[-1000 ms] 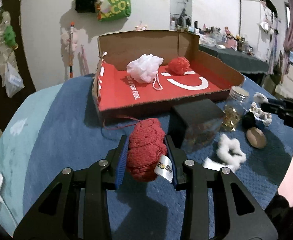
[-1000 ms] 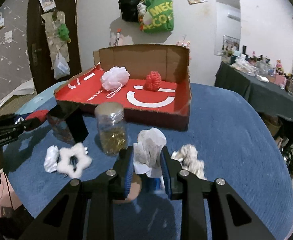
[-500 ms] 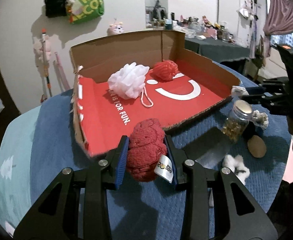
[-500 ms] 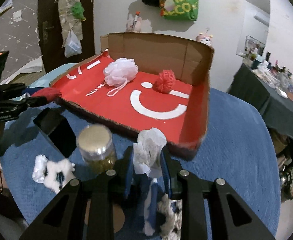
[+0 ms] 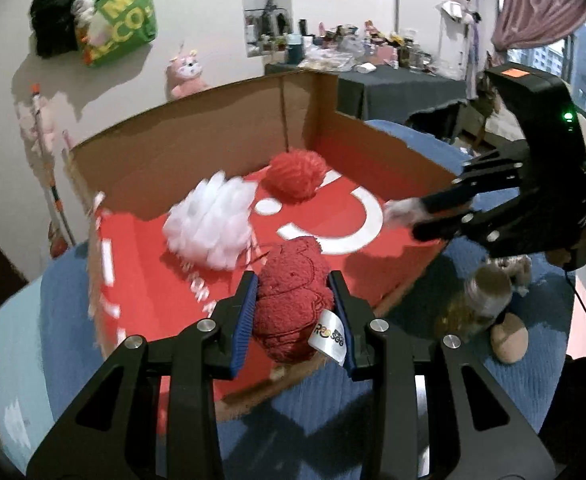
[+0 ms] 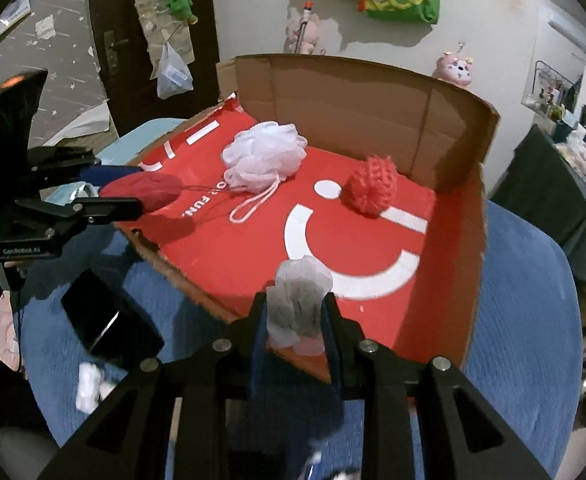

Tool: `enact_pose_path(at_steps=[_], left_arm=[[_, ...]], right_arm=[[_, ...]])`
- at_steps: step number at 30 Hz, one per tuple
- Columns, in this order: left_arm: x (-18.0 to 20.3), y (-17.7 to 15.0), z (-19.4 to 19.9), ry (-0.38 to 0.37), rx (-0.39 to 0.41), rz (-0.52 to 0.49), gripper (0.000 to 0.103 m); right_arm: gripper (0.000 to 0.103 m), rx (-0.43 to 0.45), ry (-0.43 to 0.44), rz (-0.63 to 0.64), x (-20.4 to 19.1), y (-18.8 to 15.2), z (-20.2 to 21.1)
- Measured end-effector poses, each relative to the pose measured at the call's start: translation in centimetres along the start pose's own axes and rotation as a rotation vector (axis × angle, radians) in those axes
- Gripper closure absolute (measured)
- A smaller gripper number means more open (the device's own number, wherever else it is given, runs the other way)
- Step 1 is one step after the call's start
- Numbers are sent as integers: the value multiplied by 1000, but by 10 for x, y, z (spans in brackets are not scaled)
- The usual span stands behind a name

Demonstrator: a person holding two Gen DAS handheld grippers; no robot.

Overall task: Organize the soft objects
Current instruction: 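Carry the red yarn ball and white tissue pouch with both tools into the box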

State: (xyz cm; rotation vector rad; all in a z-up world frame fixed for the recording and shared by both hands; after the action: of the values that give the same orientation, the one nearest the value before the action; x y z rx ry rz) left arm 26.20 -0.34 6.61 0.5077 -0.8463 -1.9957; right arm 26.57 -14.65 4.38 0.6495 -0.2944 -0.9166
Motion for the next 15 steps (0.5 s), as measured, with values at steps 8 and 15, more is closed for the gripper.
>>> enact_pose_path(at_steps=[8,15], left_arm=[[15,16,-46,-53,-103,-74,70],[22,9,-84,-74,-225,-122,69]], right_arm=[[75,-106,38,18,2,13,-37],[75,-207,41,43,3,12,-64]])
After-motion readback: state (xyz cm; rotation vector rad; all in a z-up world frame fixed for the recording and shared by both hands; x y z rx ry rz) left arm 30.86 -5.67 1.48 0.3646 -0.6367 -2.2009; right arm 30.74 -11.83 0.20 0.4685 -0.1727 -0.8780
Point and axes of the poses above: each gripper's, at about its wrist camera, not at the fingertips, and z roughly against the way its jaws point, x to its right, y to its top, the point moved 7 cm from there along -z, roughly the way its jaws point
